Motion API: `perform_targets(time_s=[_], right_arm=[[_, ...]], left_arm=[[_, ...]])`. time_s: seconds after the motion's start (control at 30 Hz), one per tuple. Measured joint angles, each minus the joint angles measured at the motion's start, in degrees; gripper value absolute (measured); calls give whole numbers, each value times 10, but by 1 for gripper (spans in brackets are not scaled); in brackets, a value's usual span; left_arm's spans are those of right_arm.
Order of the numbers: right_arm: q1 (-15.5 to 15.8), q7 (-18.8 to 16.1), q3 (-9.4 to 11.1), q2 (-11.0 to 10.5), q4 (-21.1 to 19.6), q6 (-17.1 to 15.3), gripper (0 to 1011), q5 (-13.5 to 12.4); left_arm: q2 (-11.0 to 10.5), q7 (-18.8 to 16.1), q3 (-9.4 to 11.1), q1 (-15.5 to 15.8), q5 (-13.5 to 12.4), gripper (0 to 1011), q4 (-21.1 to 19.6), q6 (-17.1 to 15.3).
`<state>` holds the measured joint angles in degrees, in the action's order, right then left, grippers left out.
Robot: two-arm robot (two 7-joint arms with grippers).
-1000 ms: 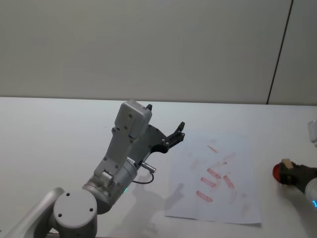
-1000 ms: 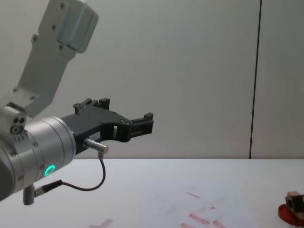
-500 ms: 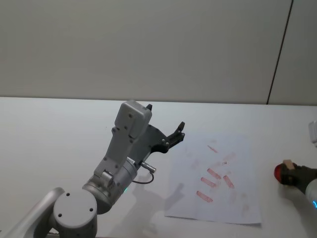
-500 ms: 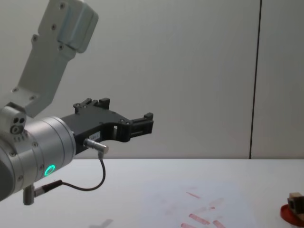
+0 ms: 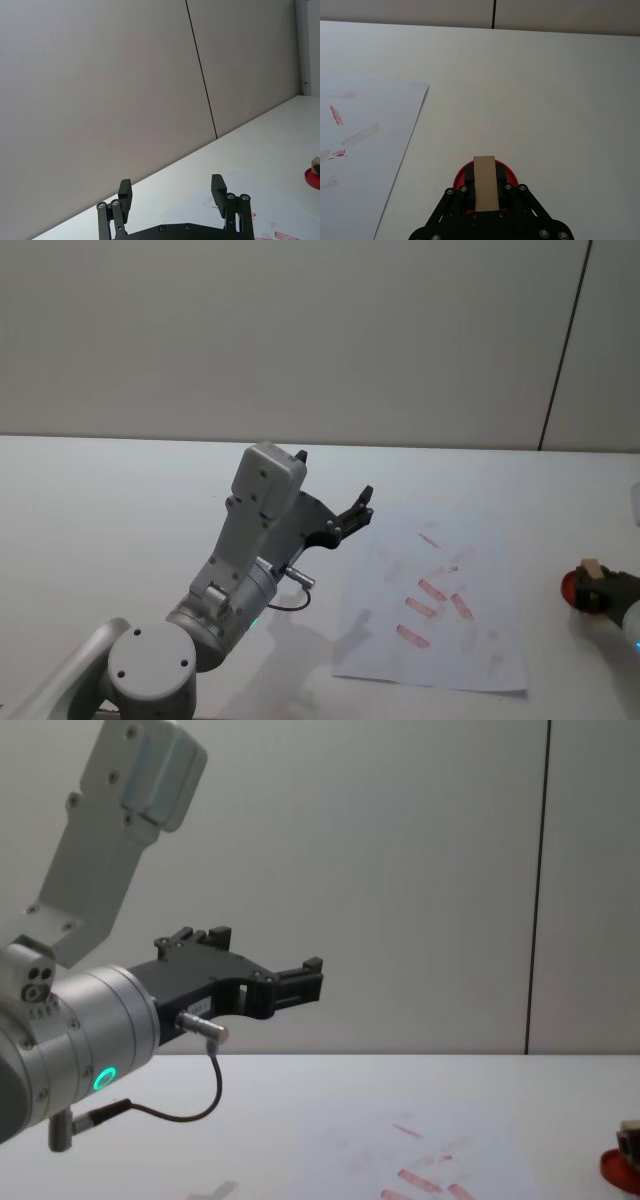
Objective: Use the one hand to pick up the stamp and affix it onto the A4 paper.
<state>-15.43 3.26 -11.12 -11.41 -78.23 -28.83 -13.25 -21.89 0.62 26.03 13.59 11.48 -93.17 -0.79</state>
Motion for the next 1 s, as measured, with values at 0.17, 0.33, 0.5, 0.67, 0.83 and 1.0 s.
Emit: perform_targets(time_s=[0.17,0.33,0.5,0.67,0.83,1.0], right_arm=[[-1,3,2,1,2,-3,219,0],[-2,5,3,2,4,-5,219,0],[-2,5,4,2,6,-7,219,2],[-4,5,4,4,10,-8,219,4],[-5,5,4,5,13,-9,219,6],[-6,5,5,7,15,-9,219,6]], left_arm=[[0,0,0,0,0,1002,0,0],[0,0,0,0,0,1002,0,0],[0,0,0,0,0,1002,0,0],[0,0,0,0,0,1002,0,0],[0,0,0,0,0,1002,0,0],[0,0,0,0,0,1002,0,0]])
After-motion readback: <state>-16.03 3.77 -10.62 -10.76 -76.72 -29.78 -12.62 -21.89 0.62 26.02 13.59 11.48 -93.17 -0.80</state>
